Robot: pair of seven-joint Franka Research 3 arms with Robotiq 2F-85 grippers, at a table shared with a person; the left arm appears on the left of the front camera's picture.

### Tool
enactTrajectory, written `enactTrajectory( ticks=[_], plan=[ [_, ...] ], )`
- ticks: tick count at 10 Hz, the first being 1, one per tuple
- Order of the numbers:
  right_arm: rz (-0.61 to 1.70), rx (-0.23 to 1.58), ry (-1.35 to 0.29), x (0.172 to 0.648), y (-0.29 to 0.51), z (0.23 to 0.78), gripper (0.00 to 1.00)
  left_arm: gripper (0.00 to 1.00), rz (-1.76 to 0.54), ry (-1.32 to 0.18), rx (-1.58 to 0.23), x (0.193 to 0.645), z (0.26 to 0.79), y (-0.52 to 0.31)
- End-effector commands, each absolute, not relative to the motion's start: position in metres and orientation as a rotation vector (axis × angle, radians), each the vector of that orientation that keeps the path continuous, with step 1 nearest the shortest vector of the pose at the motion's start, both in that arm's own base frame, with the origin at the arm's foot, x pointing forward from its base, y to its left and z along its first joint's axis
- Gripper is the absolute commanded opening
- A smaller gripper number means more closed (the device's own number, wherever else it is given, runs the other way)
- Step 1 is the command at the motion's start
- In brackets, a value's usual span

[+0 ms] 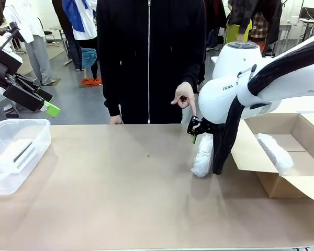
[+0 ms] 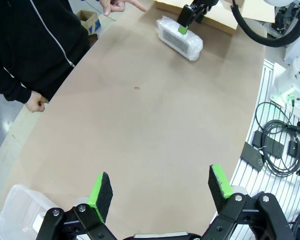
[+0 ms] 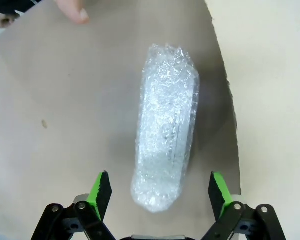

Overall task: Separate and place wrapped and unwrapped clocks.
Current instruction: Pick up the Digital clock indicated by the person.

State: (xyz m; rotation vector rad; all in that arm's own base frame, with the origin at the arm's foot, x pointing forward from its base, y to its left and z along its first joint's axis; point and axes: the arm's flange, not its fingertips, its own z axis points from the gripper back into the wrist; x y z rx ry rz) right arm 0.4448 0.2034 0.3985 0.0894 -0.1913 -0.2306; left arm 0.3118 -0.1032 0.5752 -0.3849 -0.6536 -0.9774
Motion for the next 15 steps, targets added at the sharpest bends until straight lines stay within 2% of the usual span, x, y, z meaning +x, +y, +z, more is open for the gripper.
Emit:
enactTrajectory(
  ticks=[1, 12, 13, 14, 15],
  plan=[
    [-0.274, 0.054, -0.198, 0.458, 0.214, 0.386, 1.00, 1.00, -0.971, -0.662, -0.379, 0.313, 0.575, -0.103],
    [-0.365, 0.047, -0.179, 0.475, 0.218, 0.352, 1.00, 1.00, -0.971, -0.662, -0.379, 0.313, 0.575, -0.103],
    [-0.383, 0.029, -0.177, 0.475, 0.218, 0.353, 0.82, 1.00, -0.971, -0.662, -0.379, 0.313, 0.575, -0.103],
    [-0.383, 0.025, -0.180, 0.474, 0.218, 0.355, 0.82, 1.00, -0.971, -0.662, -0.379, 0.313, 0.575, -0.103],
    [-0.382, 0.026, -0.182, 0.474, 0.218, 0.355, 0.65, 1.00, -0.971, -0.662, -0.379, 0.313, 0.575, -0.103]
  ],
)
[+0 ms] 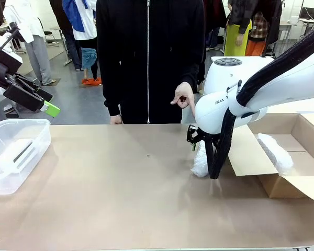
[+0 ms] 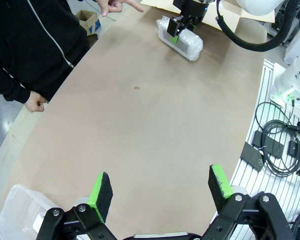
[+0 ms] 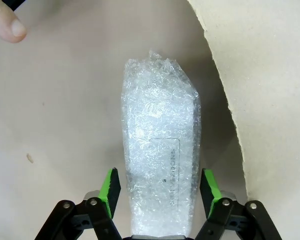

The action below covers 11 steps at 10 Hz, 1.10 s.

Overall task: Separate and place wrapped and unwrapped clocks.
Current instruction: Pick up the Digital clock indicated by the person.

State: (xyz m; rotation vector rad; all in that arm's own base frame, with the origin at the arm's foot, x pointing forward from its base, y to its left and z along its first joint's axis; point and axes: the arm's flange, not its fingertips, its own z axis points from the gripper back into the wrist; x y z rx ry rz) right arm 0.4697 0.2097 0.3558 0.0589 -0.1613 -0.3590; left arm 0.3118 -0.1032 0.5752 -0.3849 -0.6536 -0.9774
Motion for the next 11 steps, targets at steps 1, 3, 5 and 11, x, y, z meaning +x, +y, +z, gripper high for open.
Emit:
enactTrajectory(
  ticks=[1, 3, 5, 11],
  plan=[
    [-0.374, 0.024, -0.176, 0.475, 0.219, 0.354, 0.77, 1.00, -0.971, -0.662, -0.379, 0.313, 0.575, -0.103],
    [-0.372, 0.012, -0.177, 0.475, 0.220, 0.355, 0.58, 1.00, -0.971, -0.662, -0.379, 0.313, 0.575, -0.103],
    [-0.375, 0.002, -0.176, 0.474, 0.219, 0.357, 0.40, 1.00, -0.971, -0.662, -0.379, 0.313, 0.575, -0.103],
    [-0.297, 0.024, -0.233, 0.448, 0.234, 0.424, 0.00, 1.00, -0.971, -0.662, -0.379, 0.313, 0.575, -0.103]
  ],
)
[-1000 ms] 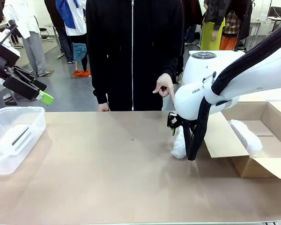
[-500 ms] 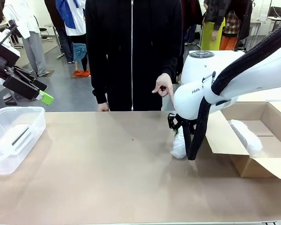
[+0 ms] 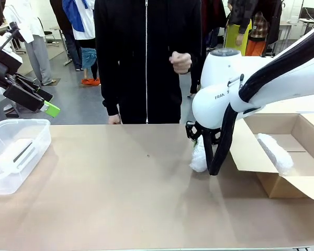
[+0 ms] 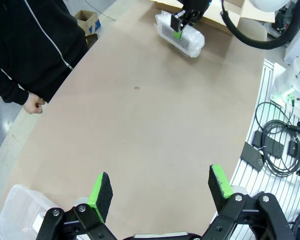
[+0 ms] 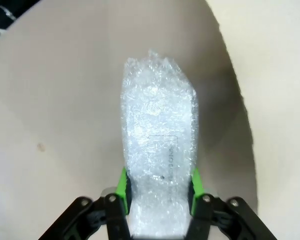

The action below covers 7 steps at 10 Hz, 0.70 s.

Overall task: Separate and place wrapped and unwrapped clocks.
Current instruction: Pick up the Digital clock indicated by the person.

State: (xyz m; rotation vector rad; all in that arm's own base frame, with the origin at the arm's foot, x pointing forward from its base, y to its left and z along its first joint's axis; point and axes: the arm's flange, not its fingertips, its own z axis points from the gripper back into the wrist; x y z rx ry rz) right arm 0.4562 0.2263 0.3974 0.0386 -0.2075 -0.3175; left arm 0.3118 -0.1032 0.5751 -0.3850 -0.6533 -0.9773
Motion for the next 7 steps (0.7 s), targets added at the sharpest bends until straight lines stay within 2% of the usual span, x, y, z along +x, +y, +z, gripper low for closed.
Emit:
enactTrajectory(
  ticks=[1, 7],
  plan=[
    [-0.275, 0.039, -0.258, 0.437, 0.241, 0.449, 0.00, 1.00, -0.971, -0.662, -0.379, 0.313, 0.575, -0.103],
    [-0.061, -0.001, -0.378, 0.346, 0.271, 0.595, 0.00, 1.00, -0.971, -0.662, -0.379, 0.313, 0.575, -0.103]
  ],
)
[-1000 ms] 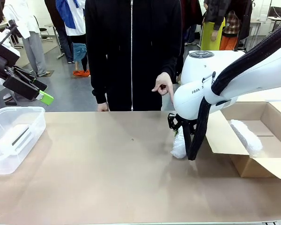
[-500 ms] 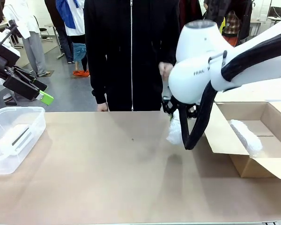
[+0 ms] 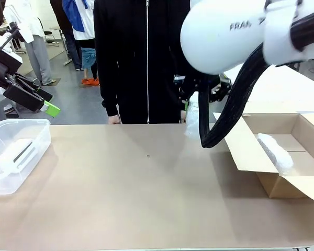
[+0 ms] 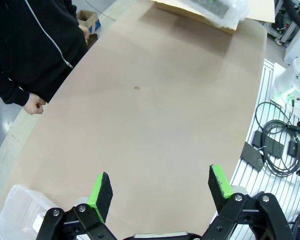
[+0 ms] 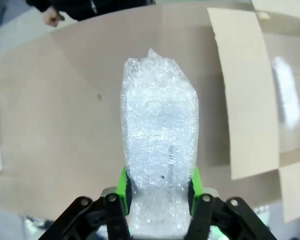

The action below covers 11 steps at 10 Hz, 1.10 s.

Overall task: Separate and place wrapped and unwrapped clocks.
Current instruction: Pick up the Digital clock indicated by the person, then if the picked Digital clock is wrapped, place it in the Package Box ; if not, place it in the Organizing box.

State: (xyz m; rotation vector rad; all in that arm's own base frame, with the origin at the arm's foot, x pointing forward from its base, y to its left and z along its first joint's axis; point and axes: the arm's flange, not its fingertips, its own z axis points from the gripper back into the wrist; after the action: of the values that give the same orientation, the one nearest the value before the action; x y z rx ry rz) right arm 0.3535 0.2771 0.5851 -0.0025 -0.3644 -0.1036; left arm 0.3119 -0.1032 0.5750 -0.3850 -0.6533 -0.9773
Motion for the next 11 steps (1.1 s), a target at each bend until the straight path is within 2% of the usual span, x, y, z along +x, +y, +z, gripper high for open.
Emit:
enactTrajectory(
  ticks=[1, 3, 4, 11],
  plan=[
    [-0.042, 0.002, -0.387, 0.337, 0.268, 0.609, 0.00, 1.00, -0.971, -0.662, -0.379, 0.313, 0.575, -0.103],
    [-0.042, 0.038, -0.378, 0.346, 0.262, 0.613, 0.00, 1.00, -0.971, -0.662, -0.379, 0.313, 0.575, -0.103],
    [-0.054, -0.007, -0.411, 0.332, 0.274, 0.615, 0.00, 1.00, -0.971, -0.662, -0.379, 0.313, 0.575, -0.103],
    [-0.054, -0.007, -0.411, 0.332, 0.274, 0.615, 0.00, 1.00, -0.971, -0.662, -0.379, 0.313, 0.575, -0.103]
  ],
)
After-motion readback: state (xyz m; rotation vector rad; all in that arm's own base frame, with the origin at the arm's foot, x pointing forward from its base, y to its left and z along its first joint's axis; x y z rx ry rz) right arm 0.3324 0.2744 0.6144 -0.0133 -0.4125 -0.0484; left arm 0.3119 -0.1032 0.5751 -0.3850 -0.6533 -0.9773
